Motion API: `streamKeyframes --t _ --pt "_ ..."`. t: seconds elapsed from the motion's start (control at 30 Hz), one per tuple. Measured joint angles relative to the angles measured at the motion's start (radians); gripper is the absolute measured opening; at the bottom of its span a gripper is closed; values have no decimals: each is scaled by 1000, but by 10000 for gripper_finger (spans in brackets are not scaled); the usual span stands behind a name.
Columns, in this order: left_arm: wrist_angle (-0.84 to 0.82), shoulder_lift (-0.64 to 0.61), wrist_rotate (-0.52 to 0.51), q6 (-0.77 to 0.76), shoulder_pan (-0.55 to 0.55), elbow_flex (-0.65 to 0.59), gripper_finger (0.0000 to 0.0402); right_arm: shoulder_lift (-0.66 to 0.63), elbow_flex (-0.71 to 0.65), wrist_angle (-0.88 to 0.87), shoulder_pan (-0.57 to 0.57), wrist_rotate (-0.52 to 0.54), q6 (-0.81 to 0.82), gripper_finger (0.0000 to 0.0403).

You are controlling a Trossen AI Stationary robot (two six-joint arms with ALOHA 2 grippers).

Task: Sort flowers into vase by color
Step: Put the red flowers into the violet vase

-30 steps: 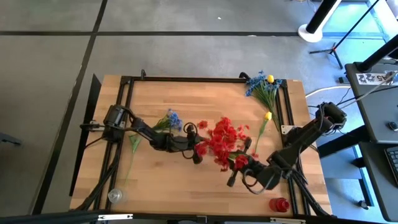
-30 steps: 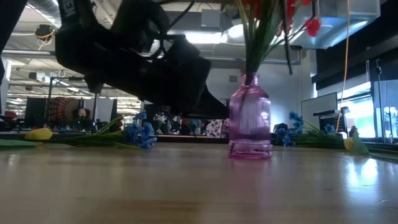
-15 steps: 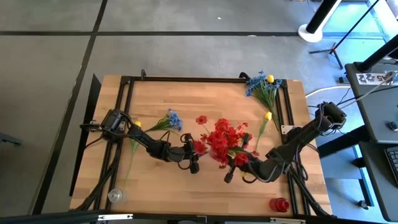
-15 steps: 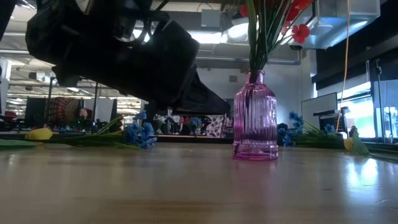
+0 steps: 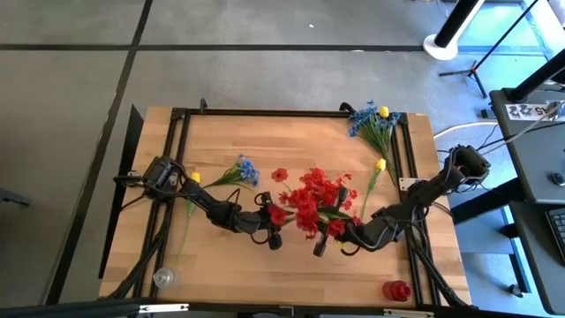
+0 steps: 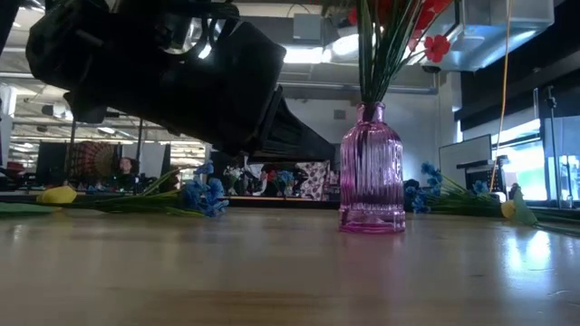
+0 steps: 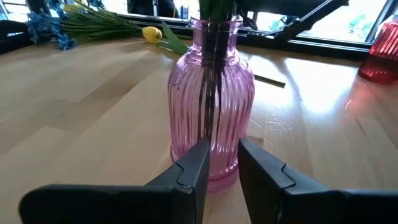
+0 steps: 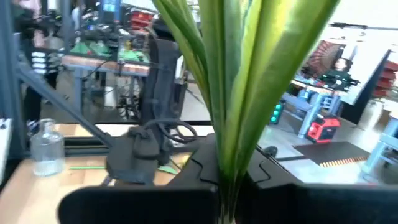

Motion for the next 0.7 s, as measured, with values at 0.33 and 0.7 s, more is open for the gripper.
streamKeyframes --t 0.33,0.7 --pt "-1 0 -2 0 3 0 80 -2 -104 140 -3 83 102 7" --pt "21 0 -20 0 9 0 80 0 -160 48 -31 109 278 9"
